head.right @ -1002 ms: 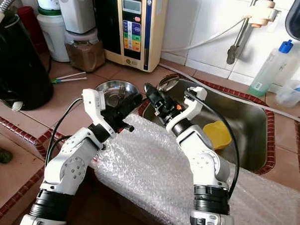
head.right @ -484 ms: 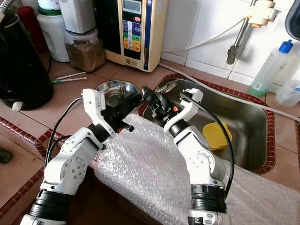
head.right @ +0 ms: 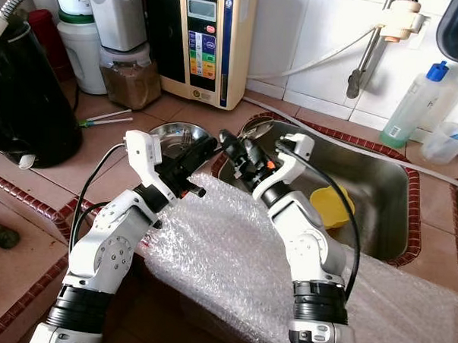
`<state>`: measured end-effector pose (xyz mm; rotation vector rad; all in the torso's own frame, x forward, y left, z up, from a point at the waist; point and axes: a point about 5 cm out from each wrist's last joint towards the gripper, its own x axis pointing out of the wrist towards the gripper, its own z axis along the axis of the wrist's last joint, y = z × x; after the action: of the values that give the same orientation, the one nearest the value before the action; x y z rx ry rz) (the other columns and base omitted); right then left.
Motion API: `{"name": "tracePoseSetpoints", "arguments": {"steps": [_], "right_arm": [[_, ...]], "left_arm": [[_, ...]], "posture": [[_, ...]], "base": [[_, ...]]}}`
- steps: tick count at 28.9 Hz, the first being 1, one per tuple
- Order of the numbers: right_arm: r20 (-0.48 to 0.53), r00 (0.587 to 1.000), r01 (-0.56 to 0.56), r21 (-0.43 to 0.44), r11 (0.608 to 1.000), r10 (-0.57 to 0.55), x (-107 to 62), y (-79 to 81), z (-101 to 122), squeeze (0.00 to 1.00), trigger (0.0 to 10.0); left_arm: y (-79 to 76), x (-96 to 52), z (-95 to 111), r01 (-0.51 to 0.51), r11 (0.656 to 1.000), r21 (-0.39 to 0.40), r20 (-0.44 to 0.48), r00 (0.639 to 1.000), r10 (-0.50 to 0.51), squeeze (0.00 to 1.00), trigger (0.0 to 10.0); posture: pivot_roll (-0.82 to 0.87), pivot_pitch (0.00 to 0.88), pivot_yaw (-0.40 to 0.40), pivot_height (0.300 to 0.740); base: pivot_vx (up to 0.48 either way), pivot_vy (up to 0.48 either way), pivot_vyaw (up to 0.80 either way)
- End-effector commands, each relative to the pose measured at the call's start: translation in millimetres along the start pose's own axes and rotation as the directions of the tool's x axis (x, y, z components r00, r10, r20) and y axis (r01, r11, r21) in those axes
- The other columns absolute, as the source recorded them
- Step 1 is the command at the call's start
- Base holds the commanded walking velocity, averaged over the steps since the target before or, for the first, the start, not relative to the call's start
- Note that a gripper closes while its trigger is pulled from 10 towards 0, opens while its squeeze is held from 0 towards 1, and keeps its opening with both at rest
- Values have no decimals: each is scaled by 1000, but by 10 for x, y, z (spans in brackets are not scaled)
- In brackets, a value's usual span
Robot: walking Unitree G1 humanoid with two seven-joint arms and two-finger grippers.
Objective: Kitchen organization
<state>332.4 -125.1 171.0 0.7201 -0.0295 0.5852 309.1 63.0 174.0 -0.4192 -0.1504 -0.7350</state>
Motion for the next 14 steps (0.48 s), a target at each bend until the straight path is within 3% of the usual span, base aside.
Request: {"name": "tracePoseSetpoints", "arguments": {"steps": [1,8,14], "right_arm": [[35,999,4,-12,1000,-3,-38,-39,97,0,10000],[39,999,8,-29,1000,-7,-156,-121,190,0,10000],[8,1000,8,-20,1000,-8,-199,-156,131,0,10000]], "left_arm": [[-39,54,77,24,999,34,26,999,-25,0,0],[16,52,112,-2,999,42,40,999,0,0,0],[-15,77,129,12,1000,15,51,999,-12,0,0]], "posture": [[-2,0,-5,740],[-4,0,0,740],[-5,0,4,740]], "base": [[0,0,0],[0,0,0],[0,0,0]]}}
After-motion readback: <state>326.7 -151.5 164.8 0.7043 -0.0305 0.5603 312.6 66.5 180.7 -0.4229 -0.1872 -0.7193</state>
